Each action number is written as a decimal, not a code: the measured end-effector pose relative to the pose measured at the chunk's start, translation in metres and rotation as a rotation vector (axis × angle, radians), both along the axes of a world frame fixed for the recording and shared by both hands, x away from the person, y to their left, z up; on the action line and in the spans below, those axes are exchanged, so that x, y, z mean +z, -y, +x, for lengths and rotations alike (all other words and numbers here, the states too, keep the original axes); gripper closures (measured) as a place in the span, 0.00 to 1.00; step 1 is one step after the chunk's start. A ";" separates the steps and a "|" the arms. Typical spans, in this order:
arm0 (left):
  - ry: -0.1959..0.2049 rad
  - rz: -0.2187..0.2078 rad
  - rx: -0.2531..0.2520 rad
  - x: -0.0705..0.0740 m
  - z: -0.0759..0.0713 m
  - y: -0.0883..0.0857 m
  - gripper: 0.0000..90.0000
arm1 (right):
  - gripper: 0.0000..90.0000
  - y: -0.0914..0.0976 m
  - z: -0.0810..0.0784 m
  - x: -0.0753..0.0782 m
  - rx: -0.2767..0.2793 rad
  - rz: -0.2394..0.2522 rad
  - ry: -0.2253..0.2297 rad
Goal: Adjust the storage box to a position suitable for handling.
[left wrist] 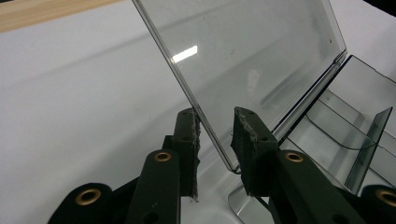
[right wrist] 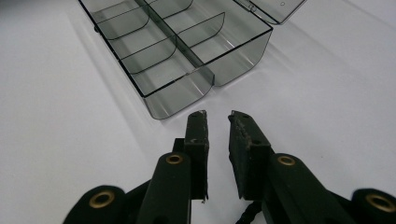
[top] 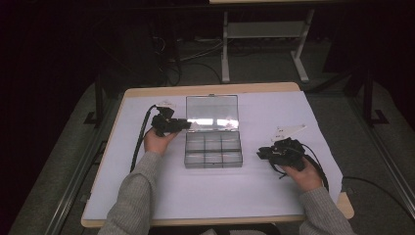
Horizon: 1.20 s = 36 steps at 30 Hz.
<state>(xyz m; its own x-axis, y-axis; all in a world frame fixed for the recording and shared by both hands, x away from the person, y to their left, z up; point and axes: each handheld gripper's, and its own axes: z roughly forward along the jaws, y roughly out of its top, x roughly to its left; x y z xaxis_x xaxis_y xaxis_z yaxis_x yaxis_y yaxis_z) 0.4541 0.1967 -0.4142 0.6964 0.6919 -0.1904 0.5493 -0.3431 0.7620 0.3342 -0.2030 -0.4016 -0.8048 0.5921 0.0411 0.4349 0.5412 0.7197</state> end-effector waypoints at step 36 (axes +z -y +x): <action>0.022 0.073 -0.006 0.011 -0.015 -0.004 0.72 | 0.68 0.019 -0.001 0.003 -0.079 -0.045 -0.059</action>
